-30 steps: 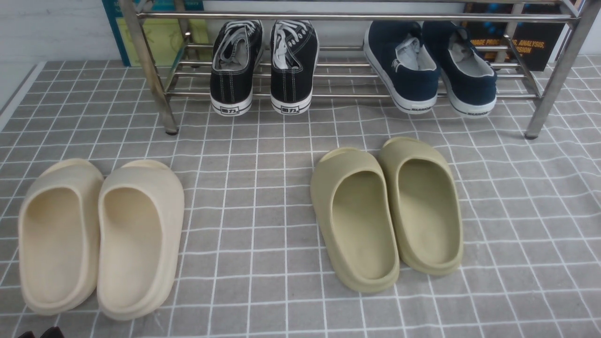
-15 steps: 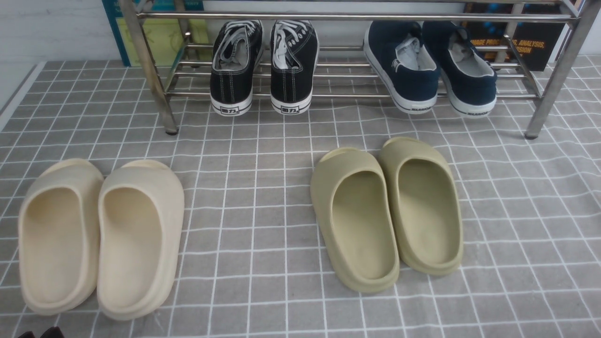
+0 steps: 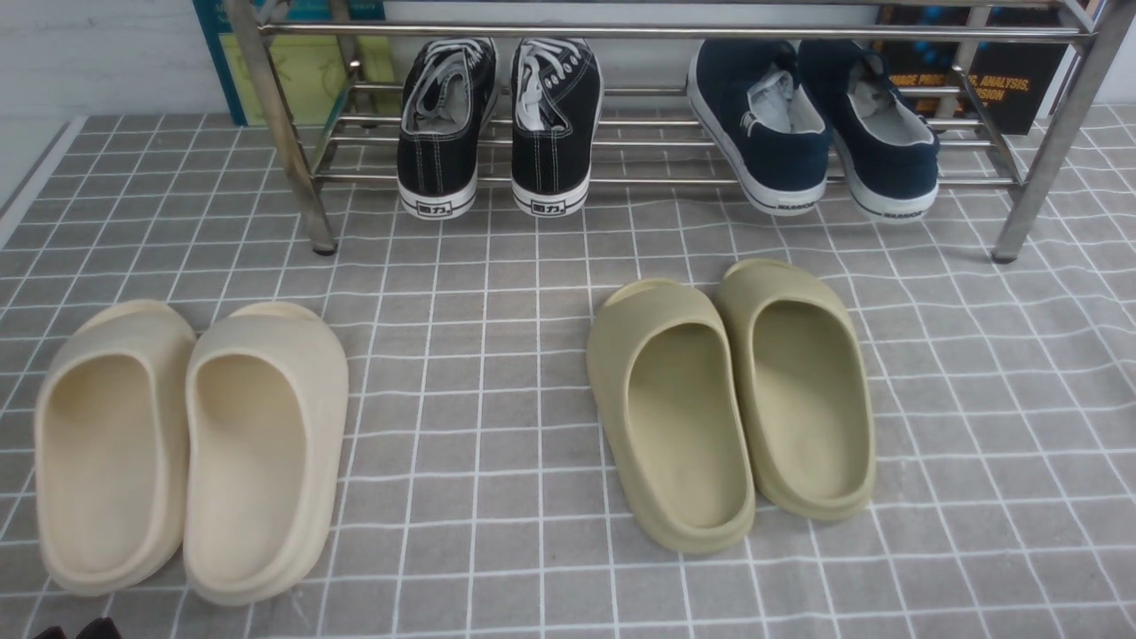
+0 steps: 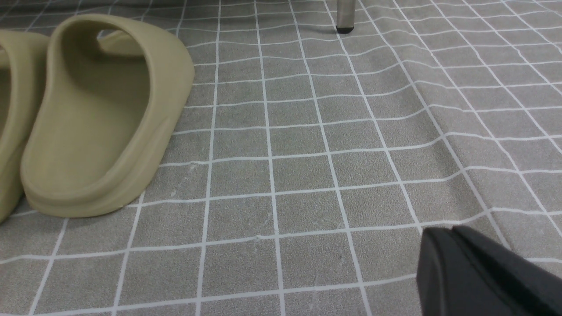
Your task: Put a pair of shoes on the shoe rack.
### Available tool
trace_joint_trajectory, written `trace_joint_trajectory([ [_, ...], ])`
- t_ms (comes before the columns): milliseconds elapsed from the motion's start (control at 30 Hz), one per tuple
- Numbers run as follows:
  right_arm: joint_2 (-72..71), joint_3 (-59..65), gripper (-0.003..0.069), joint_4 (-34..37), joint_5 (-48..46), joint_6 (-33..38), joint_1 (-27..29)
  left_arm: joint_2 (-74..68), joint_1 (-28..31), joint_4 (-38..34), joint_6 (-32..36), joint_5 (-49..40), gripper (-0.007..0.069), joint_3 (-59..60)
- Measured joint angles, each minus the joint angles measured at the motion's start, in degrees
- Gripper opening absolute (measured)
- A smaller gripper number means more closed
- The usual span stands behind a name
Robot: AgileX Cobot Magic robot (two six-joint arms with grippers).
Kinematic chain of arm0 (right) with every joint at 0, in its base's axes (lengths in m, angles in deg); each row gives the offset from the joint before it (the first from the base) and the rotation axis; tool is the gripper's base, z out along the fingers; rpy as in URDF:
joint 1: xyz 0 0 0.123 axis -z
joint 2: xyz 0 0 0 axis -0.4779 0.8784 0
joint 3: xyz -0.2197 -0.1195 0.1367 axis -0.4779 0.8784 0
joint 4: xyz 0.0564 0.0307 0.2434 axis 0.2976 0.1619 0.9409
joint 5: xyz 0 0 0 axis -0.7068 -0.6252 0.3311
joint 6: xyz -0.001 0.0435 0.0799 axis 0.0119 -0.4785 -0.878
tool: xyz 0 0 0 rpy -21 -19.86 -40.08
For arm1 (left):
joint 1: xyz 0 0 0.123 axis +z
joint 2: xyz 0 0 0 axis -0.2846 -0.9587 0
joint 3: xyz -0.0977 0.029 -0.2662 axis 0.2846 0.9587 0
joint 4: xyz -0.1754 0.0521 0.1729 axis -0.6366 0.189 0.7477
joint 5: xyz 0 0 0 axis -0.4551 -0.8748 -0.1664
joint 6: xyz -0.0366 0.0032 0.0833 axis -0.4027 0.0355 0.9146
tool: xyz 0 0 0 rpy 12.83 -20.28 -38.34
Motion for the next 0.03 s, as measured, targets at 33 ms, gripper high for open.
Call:
trace_joint_trajectory([
  [33,0.0,0.0,0.0039,0.0,0.0,0.0,0.0,0.0,0.0,0.0,0.0,0.0,0.0239,0.0],
])
